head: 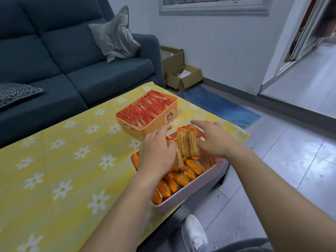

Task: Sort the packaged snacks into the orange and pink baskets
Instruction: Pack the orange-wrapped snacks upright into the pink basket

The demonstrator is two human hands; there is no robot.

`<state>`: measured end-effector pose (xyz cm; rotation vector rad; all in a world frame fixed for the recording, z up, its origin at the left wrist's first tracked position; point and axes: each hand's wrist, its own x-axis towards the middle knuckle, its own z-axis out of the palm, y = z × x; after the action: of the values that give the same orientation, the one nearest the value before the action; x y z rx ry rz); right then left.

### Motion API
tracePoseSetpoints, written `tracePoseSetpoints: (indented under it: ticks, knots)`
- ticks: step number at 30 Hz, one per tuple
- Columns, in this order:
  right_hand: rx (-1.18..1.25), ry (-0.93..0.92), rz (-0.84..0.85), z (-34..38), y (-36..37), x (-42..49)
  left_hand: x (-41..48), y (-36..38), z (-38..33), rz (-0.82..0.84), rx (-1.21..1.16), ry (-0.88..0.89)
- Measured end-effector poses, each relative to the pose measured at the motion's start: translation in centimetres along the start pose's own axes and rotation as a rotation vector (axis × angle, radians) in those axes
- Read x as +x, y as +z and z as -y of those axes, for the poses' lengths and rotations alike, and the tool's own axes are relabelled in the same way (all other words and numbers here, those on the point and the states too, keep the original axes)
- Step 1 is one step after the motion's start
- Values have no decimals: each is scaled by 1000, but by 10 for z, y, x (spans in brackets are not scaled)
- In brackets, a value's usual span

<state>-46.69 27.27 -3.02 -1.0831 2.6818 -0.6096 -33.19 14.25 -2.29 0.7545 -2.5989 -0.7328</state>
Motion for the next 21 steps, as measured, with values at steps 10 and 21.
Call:
tracePoseSetpoints:
  ticks: [10,21]
  knots:
    - [-1,-68,28,-7,-18,0,8,9,4,110,-48,49]
    - [188,-30,103,2,-26,-18,14,10,8,121,-102,78]
